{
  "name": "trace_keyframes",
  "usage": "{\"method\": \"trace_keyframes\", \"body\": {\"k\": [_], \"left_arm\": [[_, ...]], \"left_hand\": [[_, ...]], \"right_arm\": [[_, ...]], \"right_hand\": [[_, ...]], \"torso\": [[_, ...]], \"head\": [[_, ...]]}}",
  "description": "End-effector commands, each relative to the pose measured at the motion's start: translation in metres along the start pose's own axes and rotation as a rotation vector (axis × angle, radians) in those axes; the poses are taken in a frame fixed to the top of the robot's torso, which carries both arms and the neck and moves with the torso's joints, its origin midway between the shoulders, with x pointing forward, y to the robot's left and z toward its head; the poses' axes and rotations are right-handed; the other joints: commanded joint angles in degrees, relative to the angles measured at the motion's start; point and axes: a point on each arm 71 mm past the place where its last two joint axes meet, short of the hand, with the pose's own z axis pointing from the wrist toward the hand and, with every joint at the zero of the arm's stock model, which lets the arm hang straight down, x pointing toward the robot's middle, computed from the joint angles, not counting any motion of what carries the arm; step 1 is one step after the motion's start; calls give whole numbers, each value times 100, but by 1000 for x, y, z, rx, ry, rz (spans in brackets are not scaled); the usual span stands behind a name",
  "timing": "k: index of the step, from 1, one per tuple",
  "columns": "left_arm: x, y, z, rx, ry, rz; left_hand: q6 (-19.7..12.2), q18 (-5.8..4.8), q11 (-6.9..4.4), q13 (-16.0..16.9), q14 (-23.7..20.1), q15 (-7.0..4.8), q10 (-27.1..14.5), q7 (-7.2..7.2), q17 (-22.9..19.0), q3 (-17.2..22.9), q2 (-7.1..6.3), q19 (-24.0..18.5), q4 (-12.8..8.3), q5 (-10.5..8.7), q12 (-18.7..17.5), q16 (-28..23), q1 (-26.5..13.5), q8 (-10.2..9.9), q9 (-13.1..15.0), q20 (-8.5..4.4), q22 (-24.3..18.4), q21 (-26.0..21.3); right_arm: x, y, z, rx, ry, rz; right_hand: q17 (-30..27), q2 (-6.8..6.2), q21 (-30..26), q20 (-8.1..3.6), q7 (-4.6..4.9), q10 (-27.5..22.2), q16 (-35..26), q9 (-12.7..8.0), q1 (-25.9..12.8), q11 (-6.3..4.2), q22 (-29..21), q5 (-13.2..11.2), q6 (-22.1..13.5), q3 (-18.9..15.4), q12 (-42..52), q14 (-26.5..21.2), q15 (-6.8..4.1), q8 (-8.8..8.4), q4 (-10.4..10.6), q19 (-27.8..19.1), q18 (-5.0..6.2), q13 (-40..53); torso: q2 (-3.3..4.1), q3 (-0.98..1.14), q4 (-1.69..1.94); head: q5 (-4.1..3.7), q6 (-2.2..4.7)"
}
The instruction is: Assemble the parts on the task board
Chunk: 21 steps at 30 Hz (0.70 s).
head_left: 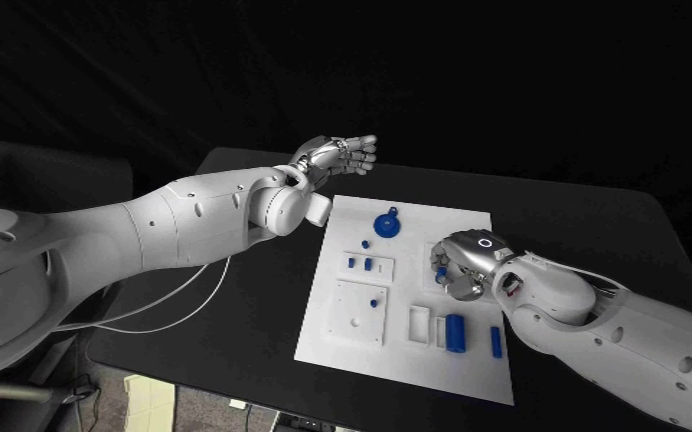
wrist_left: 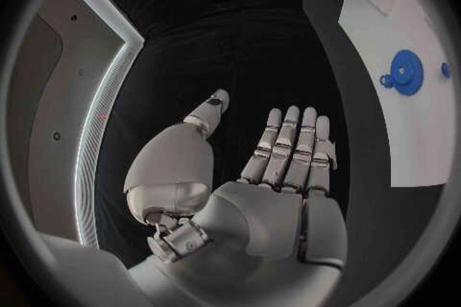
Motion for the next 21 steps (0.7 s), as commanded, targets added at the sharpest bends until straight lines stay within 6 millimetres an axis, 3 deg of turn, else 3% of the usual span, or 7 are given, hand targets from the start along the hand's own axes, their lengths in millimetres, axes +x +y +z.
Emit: {"method": "trace_keyframes", "body": {"k": [1, 8, 11, 16, 21], "left_arm": [[2, -2, 1, 14, 10, -8], [0, -2, 1, 14, 4, -6], [0, -2, 1, 14, 4, -6], [1, -2, 1, 15, 7, -7], [1, -2, 2, 16, 7, -7]], "left_hand": [[-21, 69, -1, 3, 36, -8, 31, 211, 8, 8, 33, 41, -12, -26, 9, 15, 35, 24, 7, -14, 7, -38], [-23, 69, -1, 3, 35, -8, 30, 211, 8, 7, 35, 43, -10, -26, 8, 15, 31, 23, 6, -14, 7, -39], [-25, 69, -1, 2, 35, -7, 30, 212, 9, 6, 35, 45, -9, -26, 7, 15, 30, 23, 6, -14, 6, -41], [-26, 70, -1, 2, 35, -8, 30, 213, 9, 5, 36, 47, -8, -26, 6, 15, 27, 22, 6, -14, 6, -43], [-27, 70, -1, 2, 35, -8, 30, 213, 10, 4, 38, 50, -6, -27, 6, 14, 25, 22, 5, -14, 6, -45]], "right_arm": [[-4, 2, -2, -11, -48, -9], [-13, 4, -3, -18, -75, 0], [-24, 7, -4, -27, -94, 4], [-41, 15, -5, -48, -131, 32], [-46, 33, -2, -90, -139, 76]], "right_hand": [[8, 48, 24, -24, -2, 212, 23, 25, 7, -34, 121, -25, 33, 30, 31, -20, -55, 21, -5, 4, 578, 17], [9, 35, 36, -30, -12, 237, 31, 39, 10, -44, 120, -25, 55, 42, 41, -15, -64, 33, -3, 13, 578, 29], [9, 26, 42, -33, -16, 245, 33, 45, 10, -48, 120, -25, 64, 47, 44, -13, -68, 38, -1, 16, 578, 34], [8, 21, 46, -35, -19, 252, 34, 50, 11, -51, 119, -25, 69, 50, 46, -13, -70, 41, 2, 18, 578, 38], [8, 21, 49, -37, -20, 255, 35, 53, 10, -52, 119, -25, 71, 51, 47, -12, -72, 42, 5, 20, 578, 40]], "torso": [[-4, -2, 5], [9, -1, 6], [5, -2, 4], [3, -3, -10], [4, 2, -15]], "head": [[25, -7], [47, -5], [120, -11], [115, -20], [108, -19]]}}
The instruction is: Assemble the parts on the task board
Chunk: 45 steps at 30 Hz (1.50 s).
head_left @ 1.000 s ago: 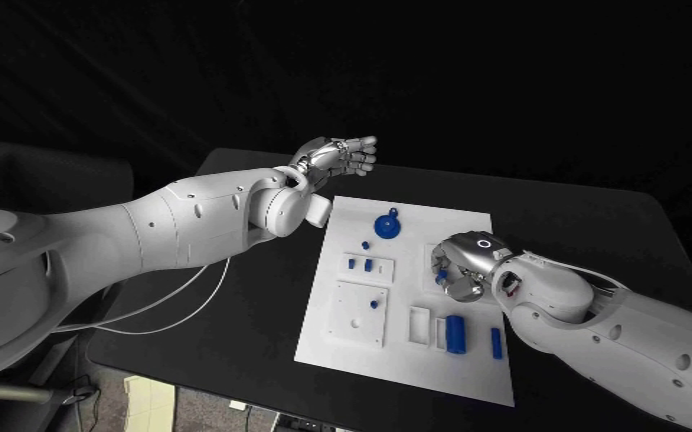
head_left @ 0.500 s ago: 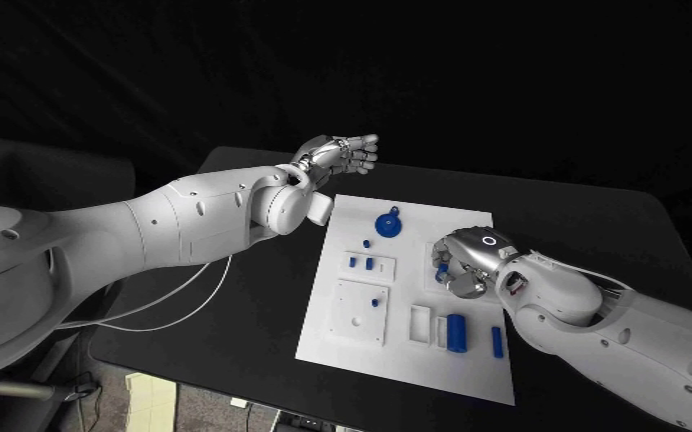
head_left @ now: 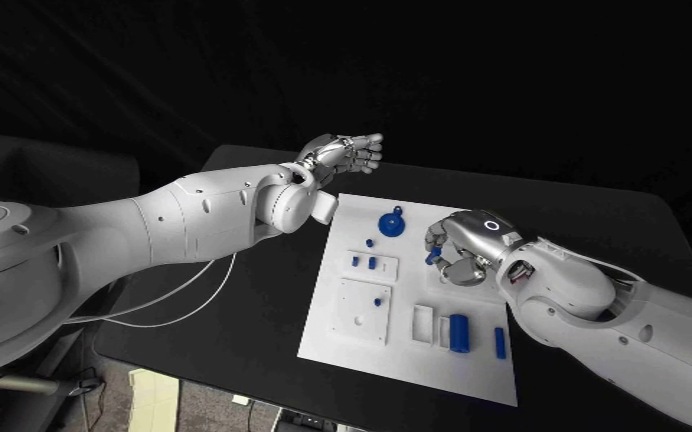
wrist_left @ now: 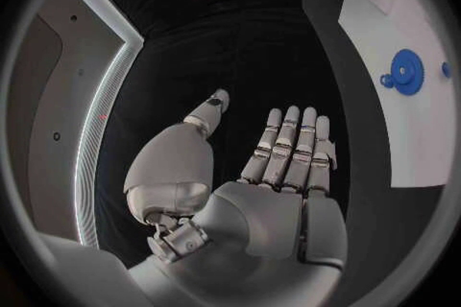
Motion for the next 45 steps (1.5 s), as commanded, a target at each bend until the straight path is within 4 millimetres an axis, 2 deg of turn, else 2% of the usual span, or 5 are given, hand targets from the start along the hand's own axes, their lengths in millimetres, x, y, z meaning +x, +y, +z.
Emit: {"method": "trace_keyframes", "body": {"k": [1, 13, 19, 32, 45], "left_arm": [[2, -2, 1, 16, 10, -8], [5, -2, 4, 18, 11, -8], [7, -1, 6, 19, 13, -9], [9, -1, 7, 17, 18, -11], [10, -1, 7, 17, 20, -12]], "left_hand": [[-28, 71, -1, 2, 35, -8, 30, 213, 5, 4, 38, 29, -6, -27, 5, 14, 25, 22, 6, 7, 6, -23], [-30, 72, -5, 2, 36, -9, 32, 209, 7, 4, 42, 34, -7, -26, 4, 15, 26, 22, 5, 6, 5, -29], [-31, 73, -8, 2, 37, -11, 33, 207, 8, 4, 44, 36, -8, -27, 4, 15, 27, 22, 5, 6, 5, -32], [-35, 74, -12, 1, 36, -14, 35, 204, 9, 3, 46, 42, -8, -27, 3, 15, 27, 21, 4, 4, 3, -38], [-45, 75, -16, 0, 35, -16, 36, 208, 10, 0, 46, 50, -4, -28, 2, 14, 19, 17, 1, 2, 1, -46]], "right_arm": [[-1, 16, 5, -31, -5, 48], [24, 92, 22, -212, 18, 34], [46, 110, 20, -246, 62, 41], [69, 120, 24, -239, 111, 43], [77, 125, 22, -251, 132, 27]], "right_hand": [[9, 23, 19, -38, -1, 225, 36, 11, 9, -22, 120, -8, 52, 48, 31, -12, -71, 18, 1, 18, 580, 5], [7, 26, 23, -41, -1, 222, 35, 15, 15, -23, 119, -8, 49, 56, 27, -15, -73, 16, -1, 16, 580, 8], [6, 29, 25, -43, -2, 223, 35, 18, 19, -24, 119, -8, 50, 60, 26, -15, -73, 16, -4, 17, 580, 9], [4, 39, 35, -48, -1, 221, 34, 23, 21, -23, 120, -8, 46, 63, 22, -17, -73, 14, -11, 21, 580, 13], [1, 44, 56, -56, 0, 220, 33, 29, 17, -23, 127, -8, 43, 62, 18, -18, -73, 12, -24, 28, 580, 17]], "torso": [[1, 8, -4], [0, 7, 11], [3, -3, 15], [4, 2, 13], [2, 8, 8]], "head": [[3, 11], [116, -18], [291, -27], [481, -130], [504, -193]]}}
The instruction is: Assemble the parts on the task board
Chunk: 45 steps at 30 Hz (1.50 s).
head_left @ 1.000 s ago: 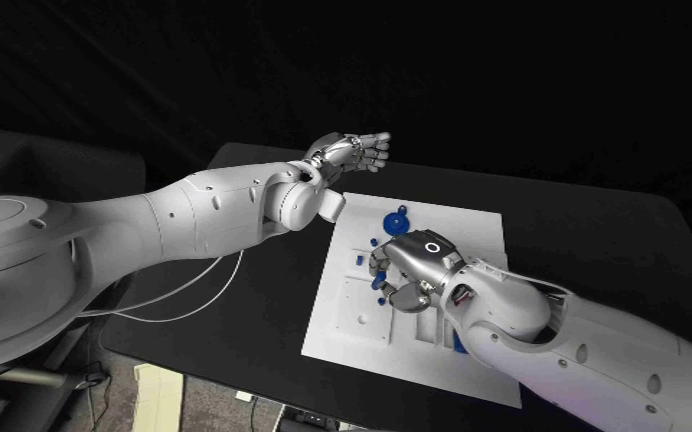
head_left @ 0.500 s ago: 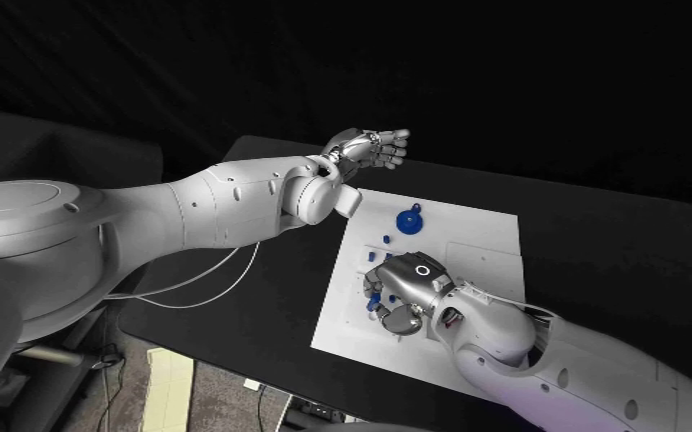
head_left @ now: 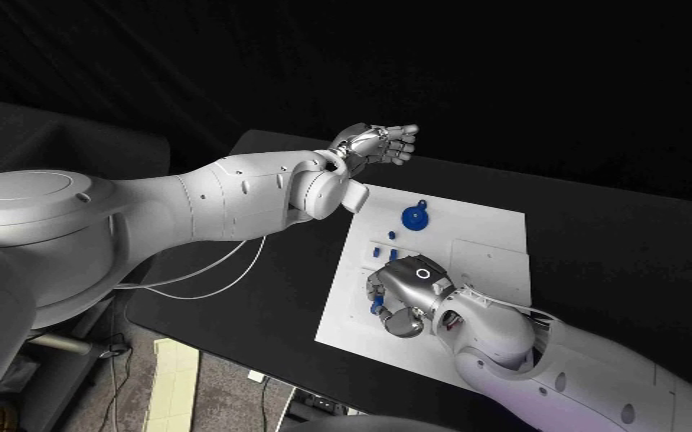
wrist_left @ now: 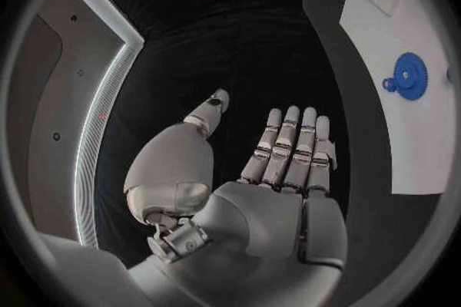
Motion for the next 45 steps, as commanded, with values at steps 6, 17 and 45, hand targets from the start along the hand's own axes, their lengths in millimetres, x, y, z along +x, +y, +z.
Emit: {"method": "trace_keyframes", "body": {"k": [6, 17, 45], "left_arm": [[4, -2, 1, 15, 17, -12], [3, -2, 0, 14, 17, -12], [5, -2, 0, 14, 21, -13]], "left_hand": [[-48, 76, -16, 0, 34, -17, 36, 209, 8, 0, 47, 53, -4, -28, 1, 14, 20, 16, 1, 1, 1, -26], [-50, 76, -14, 0, 34, -17, 36, 210, 8, -1, 47, 56, -5, -28, 1, 13, 20, 15, 0, 0, 0, -30], [-52, 76, -12, 0, 34, -17, 37, 211, 10, -2, 49, 64, -7, -28, 0, 13, 22, 17, 0, -1, -2, -42]], "right_arm": [[3, -1, 1, -2, 20, -25], [9, -5, 2, 10, 47, -56], [16, 4, 5, -9, 72, -69]], "right_hand": [[2, 57, 40, -52, -1, 210, 34, 14, 27, -13, 127, -3, 46, 15, 12, -18, -72, 23, -13, -3, 581, 13], [1, 59, 48, -55, -2, 210, 34, 17, 26, -13, 129, -3, 46, 16, 11, -18, -72, 23, -20, -3, 581, 16], [-3, 58, 70, -60, -3, 213, 34, 29, 21, -13, 131, -3, 49, 23, 7, -19, -72, 23, -42, -12, 581, 23]], "torso": [[-2, 2, -1], [0, -2, 3], [-3, 1, -2]], "head": [[0, -27], [1, -57], [27, -94]]}}
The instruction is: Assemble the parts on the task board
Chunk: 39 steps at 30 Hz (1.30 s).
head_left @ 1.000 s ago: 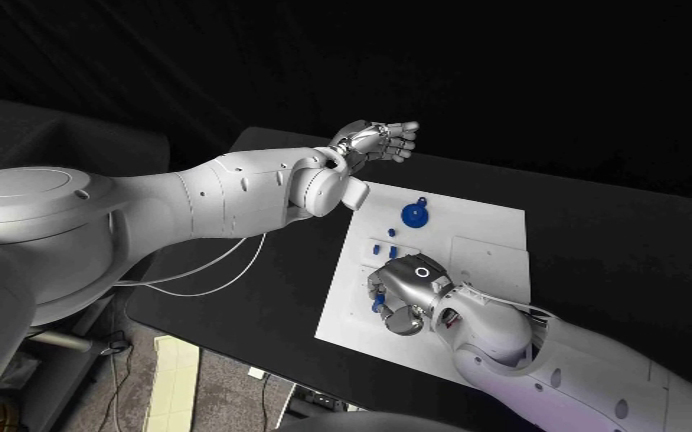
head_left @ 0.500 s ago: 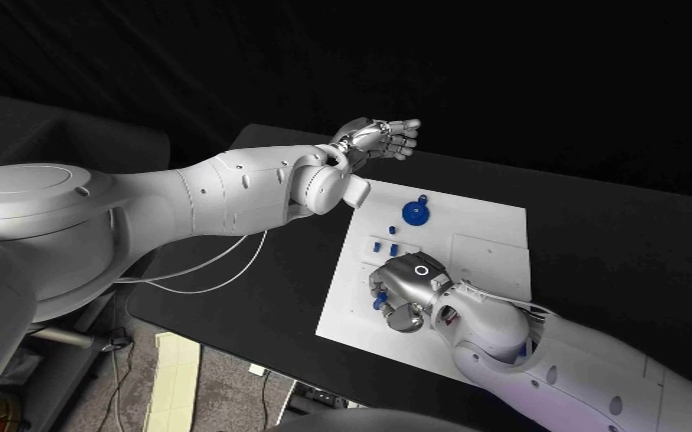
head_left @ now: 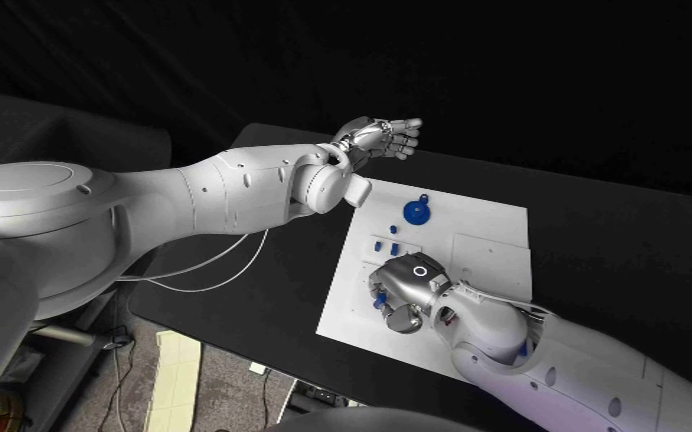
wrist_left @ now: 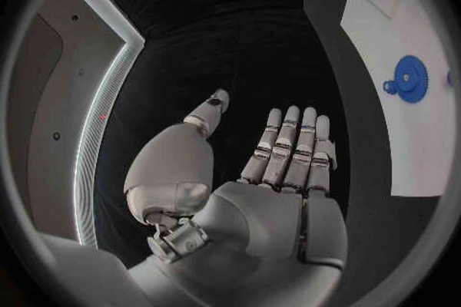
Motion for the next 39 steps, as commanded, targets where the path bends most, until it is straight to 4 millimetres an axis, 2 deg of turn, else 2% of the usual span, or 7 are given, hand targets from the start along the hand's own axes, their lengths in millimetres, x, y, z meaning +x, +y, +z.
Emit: {"method": "trace_keyframes", "body": {"k": [1, 12, 18, 19, 28, 38, 39], "left_arm": [[3, -2, 1, 14, 15, -11], [4, -2, 1, 13, 17, -12], [4, -2, 1, 12, 17, -11], [4, -2, 1, 12, 17, -11], [3, -2, 1, 12, 17, -11], [2, -2, 0, 10, 16, -11], [2, -2, 0, 10, 15, -11]], "left_hand": [[-52, 75, -12, 0, 34, -17, 37, 211, 8, -1, 49, 22, -7, -28, 0, 13, 23, 17, 0, 0, -2, -20], [-51, 75, -11, -1, 33, -17, 36, 209, 8, -2, 46, 24, -11, -29, -1, 12, 26, 18, 0, 0, -2, -26], [-52, 75, -10, -1, 32, -17, 36, 208, 8, -2, 46, 25, -12, -29, -2, 12, 27, 18, 0, 1, -2, -28], [-52, 75, -10, -1, 32, -17, 36, 207, 8, -2, 46, 25, -12, -29, -2, 12, 27, 19, 0, 1, -2, -29], [-53, 74, -9, -1, 31, -16, 36, 206, 9, -4, 45, 27, -12, -30, -2, 11, 26, 19, 0, 1, -2, -32], [-54, 74, -8, -1, 32, -15, 36, 205, 9, -4, 45, 28, -12, -30, -2, 11, 26, 19, 0, 1, -2, -34], [-54, 74, -8, -1, 32, -15, 36, 205, 9, -4, 44, 28, -12, -30, -2, 11, 26, 19, 0, 1, -2, -34]], "right_arm": [[5, 5, 0, -16, 32, -10], [10, 5, 1, -16, 47, 8], [10, 3, 0, -13, 43, 34], [11, 3, 0, -12, 43, 37], [8, 1, 0, -4, 5, 58], [3, -3, -4, 23, -65, 62], [3, -3, -4, 24, -69, 63]], "right_hand": [[-3, 34, 28, -38, 10, 203, 35, 7, -4, -4, 133, 36, 38, 23, 12, -19, -71, 19, -11, -11, 582, -6], [-12, 29, 41, -31, 15, 190, 27, 15, -49, 2, 130, 37, 26, 19, -2, -26, -66, 9, -7, -34, 582, -2], [-48, -78, 54, -3, 64, 66, -7, -6, -178, 52, 122, 101, -77, -68, -85, -37, -18, -74, -48, -81, 582, -18], [-60, -160, 62, 8, 96, -16, -15, -23, -291, 82, 121, 127, -147, -196, -134, -38, 11, -120, -53, -86, 582, -35], [-82, -339, 90, 23, 261, -427, 25, -120, -594, 239, 103, 134, -512, -948, -385, -28, 163, -354, -196, -106, 582, -142], [-101, -404, 58, 26, 325, -576, 31, -164, -553, 296, 84, 84, -656, -1076, -469, -51, 217, -439, -196, -127, 582, -199], [-109, -455, 43, 32, 338, -612, 18, -175, -550, 308, 80, 116, -690, -1074, -489, -69, 228, -459, -197, -149, 582, -211]], "torso": [[0, 2, -2], [0, 3, -2], [-4, 4, -6], [-3, 4, -5], [-2, 4, -3], [-1, 3, -2], [-1, 3, -2]], "head": [[0, -2], [-14, -9], [-15, -4], [-17, -1], [-41, 11], [-69, 23], [-69, 23]]}}
